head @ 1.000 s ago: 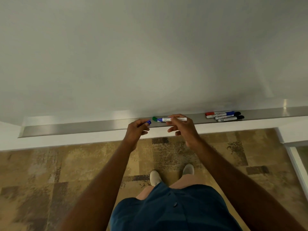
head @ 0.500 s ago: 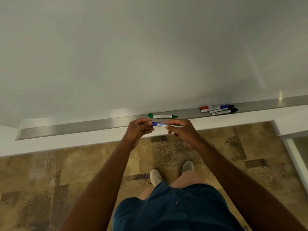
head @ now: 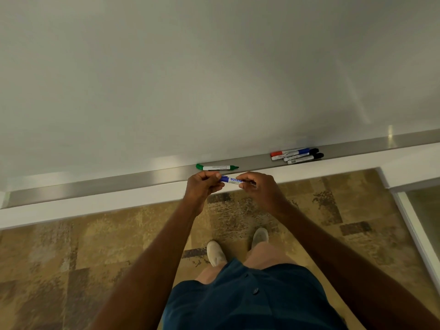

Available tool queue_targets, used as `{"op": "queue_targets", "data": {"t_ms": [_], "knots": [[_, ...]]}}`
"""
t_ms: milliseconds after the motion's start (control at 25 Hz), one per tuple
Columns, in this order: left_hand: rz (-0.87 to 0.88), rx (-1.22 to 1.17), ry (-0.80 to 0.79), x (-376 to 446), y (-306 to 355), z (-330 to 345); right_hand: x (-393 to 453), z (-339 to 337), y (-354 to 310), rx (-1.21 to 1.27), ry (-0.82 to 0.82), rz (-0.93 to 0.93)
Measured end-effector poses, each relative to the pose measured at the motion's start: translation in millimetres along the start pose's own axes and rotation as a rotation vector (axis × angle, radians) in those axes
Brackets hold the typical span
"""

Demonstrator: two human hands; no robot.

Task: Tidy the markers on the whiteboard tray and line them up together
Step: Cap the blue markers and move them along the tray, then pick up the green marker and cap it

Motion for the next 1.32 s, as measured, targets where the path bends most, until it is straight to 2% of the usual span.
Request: {"op": "queue_targets", "data": {"t_ms": [120, 200, 280, 360, 480, 920, 1120, 1320], "knots": [[0.037, 0.204, -0.010, 11, -2, 16, 17, -10, 18, -0.103, -0.053, -0.036], [0.159, 0.534, -0.015, 21, 7, 22, 33, -32, 31, -0.218, -0.004, -0.105], [0.345, 0.896, -0.029, 31, 23, 26, 53, -69, 54, -0.330, 0.155, -0.133], [0.497, 1.178, -0.069, 40, 28, 30, 72, -114, 86, -0.396, 0.338, -0.068], [0.582, 1.467, -0.164, 53, 20, 41, 85, -159, 124, -0.485, 0.471, 0.044], [0.502, 1.626, -0.223, 73, 3, 57, 108, -176, 140, -0.506, 0.455, -0.035], [0.508, 1.659, -0.211, 72, 7, 60, 116, -175, 147, -0.476, 0.452, -0.006], [0.532, 1.665, -0.164, 64, 13, 52, 103, -161, 118, -0.373, 0.515, -0.062]]}}
Point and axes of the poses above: each hand's wrist, its own x-axis towards the middle knuckle, its own z-axis out of the palm, y = z × x, the point moved 9 cm from there along x, towards the middle knuckle, and after that the axes turned 15 degrees about z, right-handed, at the moved point
